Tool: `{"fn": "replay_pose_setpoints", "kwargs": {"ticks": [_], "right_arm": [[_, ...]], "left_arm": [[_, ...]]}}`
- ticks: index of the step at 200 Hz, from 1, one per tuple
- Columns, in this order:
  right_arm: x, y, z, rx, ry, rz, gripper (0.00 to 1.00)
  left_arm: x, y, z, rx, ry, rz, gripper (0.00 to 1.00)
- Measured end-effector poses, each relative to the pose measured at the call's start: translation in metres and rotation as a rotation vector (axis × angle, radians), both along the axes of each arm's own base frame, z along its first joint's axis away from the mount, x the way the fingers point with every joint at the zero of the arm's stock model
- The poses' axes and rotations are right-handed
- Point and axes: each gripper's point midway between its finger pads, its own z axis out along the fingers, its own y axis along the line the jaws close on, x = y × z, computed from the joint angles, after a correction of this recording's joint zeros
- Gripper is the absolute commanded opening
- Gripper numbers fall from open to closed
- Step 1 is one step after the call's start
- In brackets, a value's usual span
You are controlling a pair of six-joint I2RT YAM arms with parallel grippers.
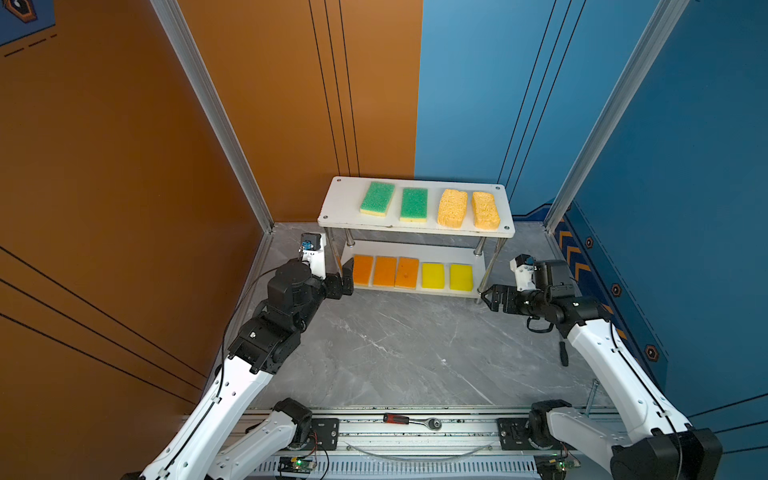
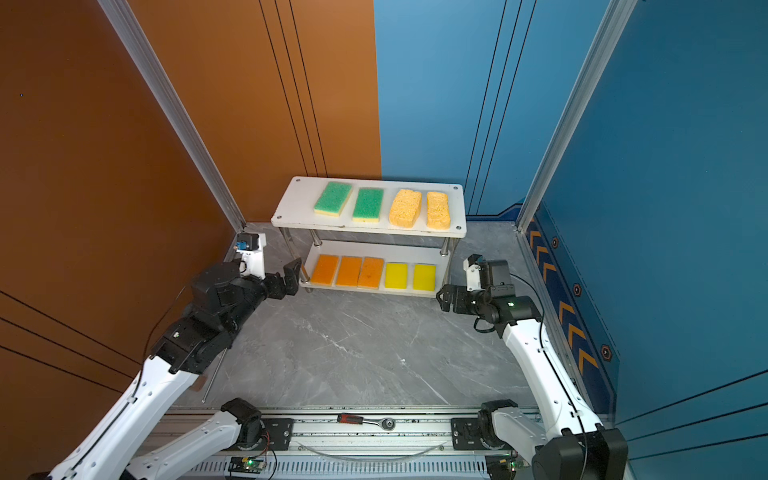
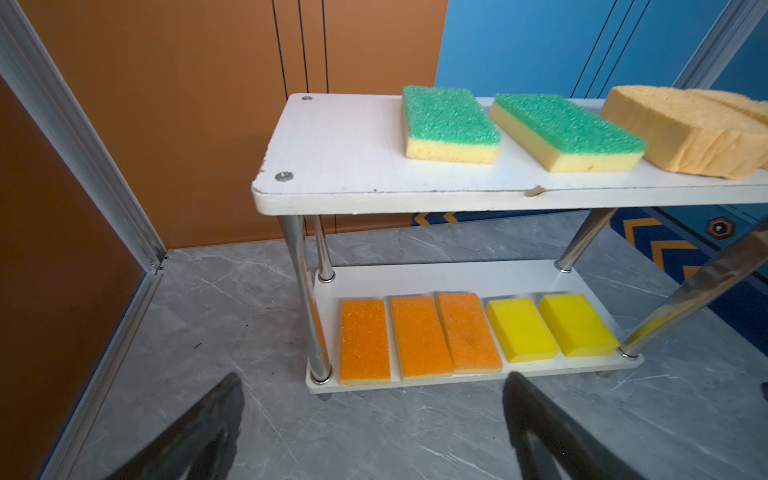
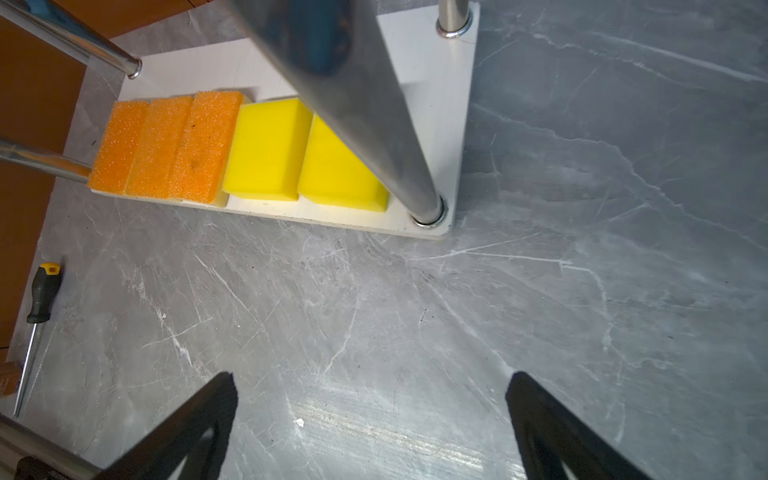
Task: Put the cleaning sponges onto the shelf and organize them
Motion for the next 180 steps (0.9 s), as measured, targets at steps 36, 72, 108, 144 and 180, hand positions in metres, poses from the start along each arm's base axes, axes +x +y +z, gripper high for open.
{"fn": "replay_pose_setpoints", "kwargs": {"ticks": [36, 72, 108, 144, 180], "right_arm": [[0.007, -0.029, 0.002, 0.02, -0.014, -0.072, 1.0], [0.019, -0.037, -0.007, 0.022, -0.031, -0.096, 1.0], [0.024, -0.042, -0.031, 0.006, -0.038, -0.113, 1.0], [0.031, -0.051, -0.052, -0.029, -0.085, -0.152, 1.0], [0.04, -0.062, -0.074, -0.074, -0.132, -0.195, 1.0]], "left_arm": [[0.004, 0.025, -0.03, 0.035, -0.02, 0.073, 0.98], [0.015, 0.05, -0.062, 0.046, -0.01, 0.154, 0.98], [0.027, 0.059, -0.087, 0.04, 0.024, 0.172, 0.98], [0.036, 0.06, -0.108, 0.039, 0.058, 0.169, 0.98], [0.04, 0.067, -0.123, 0.039, 0.063, 0.193, 0.98]]}}
